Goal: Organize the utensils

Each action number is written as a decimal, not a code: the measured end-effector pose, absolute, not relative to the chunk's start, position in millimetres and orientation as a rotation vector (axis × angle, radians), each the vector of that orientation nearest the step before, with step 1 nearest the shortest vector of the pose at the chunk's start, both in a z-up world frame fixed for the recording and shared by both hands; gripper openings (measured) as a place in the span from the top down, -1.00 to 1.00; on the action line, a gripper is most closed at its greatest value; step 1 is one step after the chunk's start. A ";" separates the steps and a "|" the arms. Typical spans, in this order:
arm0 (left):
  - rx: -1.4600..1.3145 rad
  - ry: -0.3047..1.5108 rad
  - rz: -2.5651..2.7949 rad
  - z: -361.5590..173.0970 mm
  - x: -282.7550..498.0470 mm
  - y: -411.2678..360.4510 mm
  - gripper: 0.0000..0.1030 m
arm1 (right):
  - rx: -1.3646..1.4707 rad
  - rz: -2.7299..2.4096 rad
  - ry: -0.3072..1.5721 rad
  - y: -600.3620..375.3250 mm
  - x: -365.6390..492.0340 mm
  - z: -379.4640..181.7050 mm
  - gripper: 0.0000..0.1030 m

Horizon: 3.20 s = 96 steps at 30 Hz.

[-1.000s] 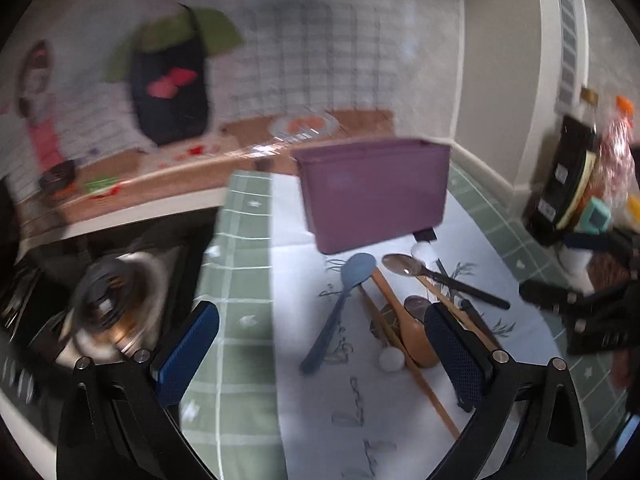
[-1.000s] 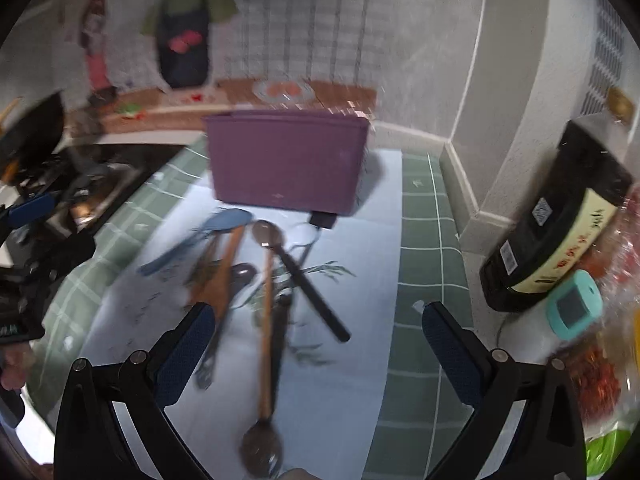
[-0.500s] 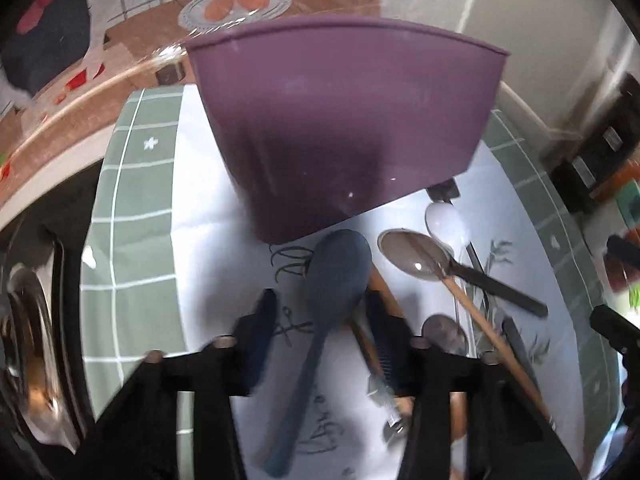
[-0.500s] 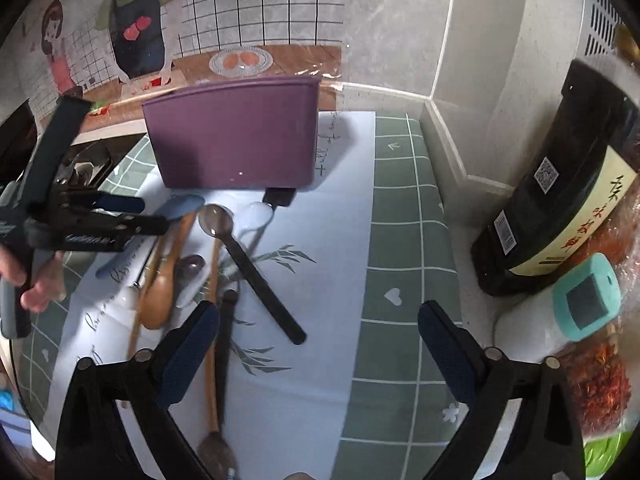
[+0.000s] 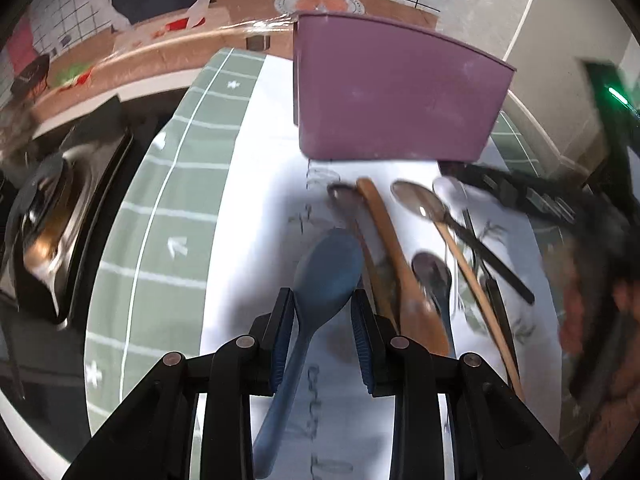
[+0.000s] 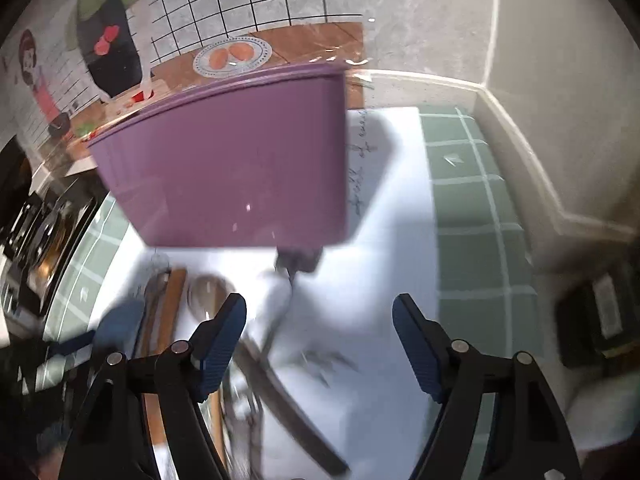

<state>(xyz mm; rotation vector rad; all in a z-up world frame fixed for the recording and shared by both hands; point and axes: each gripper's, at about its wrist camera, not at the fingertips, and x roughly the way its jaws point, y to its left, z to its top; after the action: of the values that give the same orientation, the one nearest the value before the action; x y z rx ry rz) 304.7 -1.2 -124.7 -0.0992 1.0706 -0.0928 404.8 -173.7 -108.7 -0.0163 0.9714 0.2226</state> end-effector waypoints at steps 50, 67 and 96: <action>0.055 1.158 -0.177 -130.3 322.6 11.0 0.02 | -0.136 0.274 0.967 -179.9 337.5 -87.7 0.44; 0.080 0.974 -0.140 -62.2 279.0 -11.2 0.32 | -0.148 0.304 0.924 -194.4 307.6 -73.8 0.43; 0.090 0.448 -0.268 174.5 241.1 -43.0 0.35 | -0.133 0.381 0.456 -200.7 281.9 133.1 0.44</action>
<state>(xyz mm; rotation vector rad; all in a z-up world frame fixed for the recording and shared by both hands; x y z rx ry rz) 241.1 -43.0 174.5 0.0899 0.4476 -0.2683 281.9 -200.7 133.1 -0.1332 0.4560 0.3808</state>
